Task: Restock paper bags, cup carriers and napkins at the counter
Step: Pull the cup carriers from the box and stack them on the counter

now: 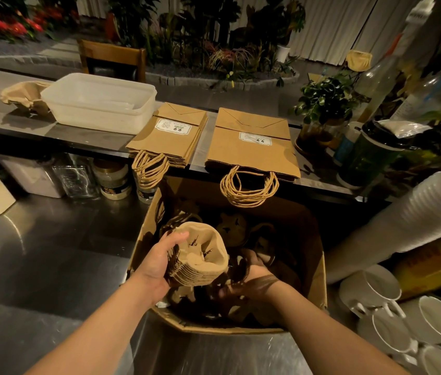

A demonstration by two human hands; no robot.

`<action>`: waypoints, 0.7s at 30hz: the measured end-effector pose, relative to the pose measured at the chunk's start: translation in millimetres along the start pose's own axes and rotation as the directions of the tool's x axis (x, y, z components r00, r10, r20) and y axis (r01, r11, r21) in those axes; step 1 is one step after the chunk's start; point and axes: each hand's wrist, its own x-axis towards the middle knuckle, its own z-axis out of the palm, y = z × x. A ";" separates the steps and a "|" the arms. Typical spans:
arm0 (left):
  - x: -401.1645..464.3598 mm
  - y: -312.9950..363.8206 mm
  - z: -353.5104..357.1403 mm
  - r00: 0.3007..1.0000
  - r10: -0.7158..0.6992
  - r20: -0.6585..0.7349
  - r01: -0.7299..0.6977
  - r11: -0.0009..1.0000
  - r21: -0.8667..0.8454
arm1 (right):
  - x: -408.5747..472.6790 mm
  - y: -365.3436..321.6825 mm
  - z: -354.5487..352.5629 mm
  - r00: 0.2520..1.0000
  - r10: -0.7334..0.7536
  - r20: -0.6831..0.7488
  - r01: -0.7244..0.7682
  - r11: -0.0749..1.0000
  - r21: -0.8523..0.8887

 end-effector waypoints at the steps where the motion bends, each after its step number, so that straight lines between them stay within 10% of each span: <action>1: -0.1 0.1 0.1 1.000 -0.002 -0.002 0.002 1.000 -0.006 | -0.5 0.9 -0.7 1.000 -0.005 0.014 0.005 1.000 0.000; 21: 0.5 -1.1 -0.1 1.000 0.002 -0.013 -0.002 1.000 0.030 | -22.0 -4.1 -30.0 0.958 0.064 0.278 0.007 0.968 -0.249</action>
